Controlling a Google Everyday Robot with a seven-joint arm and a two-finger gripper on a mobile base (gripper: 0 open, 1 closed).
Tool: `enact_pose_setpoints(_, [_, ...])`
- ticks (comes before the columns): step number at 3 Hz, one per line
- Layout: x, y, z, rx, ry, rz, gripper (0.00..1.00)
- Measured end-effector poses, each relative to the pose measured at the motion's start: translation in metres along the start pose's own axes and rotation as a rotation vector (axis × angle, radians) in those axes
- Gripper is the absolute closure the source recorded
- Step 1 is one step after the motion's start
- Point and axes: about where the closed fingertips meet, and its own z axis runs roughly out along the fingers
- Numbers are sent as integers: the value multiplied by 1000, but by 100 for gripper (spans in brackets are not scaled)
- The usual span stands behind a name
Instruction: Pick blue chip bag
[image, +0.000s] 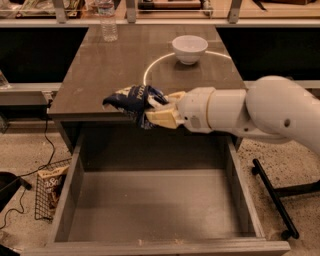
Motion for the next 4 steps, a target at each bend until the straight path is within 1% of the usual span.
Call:
enact_pose_setpoints(1, [40, 16, 2, -18, 46, 44, 100])
enact_pose_setpoints(2, [67, 32, 7, -56, 71, 62, 100])
enact_pose_setpoints(4, [97, 57, 13, -165, 140, 58, 100])
